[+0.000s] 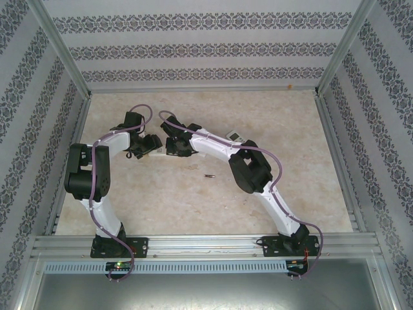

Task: Load the batteries into the remote control

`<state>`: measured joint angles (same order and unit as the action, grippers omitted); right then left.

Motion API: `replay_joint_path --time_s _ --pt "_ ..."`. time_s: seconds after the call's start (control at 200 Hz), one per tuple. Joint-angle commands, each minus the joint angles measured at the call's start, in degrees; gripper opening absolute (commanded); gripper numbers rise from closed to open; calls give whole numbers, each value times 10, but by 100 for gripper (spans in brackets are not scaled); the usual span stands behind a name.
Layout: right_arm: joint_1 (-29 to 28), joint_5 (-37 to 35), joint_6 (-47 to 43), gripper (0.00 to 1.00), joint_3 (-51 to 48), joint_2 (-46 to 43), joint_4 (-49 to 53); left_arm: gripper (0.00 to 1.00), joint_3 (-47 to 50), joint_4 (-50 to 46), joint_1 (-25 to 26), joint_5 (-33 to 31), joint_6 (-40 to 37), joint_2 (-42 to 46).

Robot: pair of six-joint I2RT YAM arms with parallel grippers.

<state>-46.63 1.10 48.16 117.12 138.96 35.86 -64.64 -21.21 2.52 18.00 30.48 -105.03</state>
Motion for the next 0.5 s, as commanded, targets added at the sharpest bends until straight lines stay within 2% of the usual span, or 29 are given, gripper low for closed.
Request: replay_joint_path --time_s 0.0,0.495 --pt "6 -30 -24 13 15 34 29 66 -4 -5 1 5 -4 2" --pt "4 -72 -63 17 36 61 57 65 -4 -5 0 6 -5 3"
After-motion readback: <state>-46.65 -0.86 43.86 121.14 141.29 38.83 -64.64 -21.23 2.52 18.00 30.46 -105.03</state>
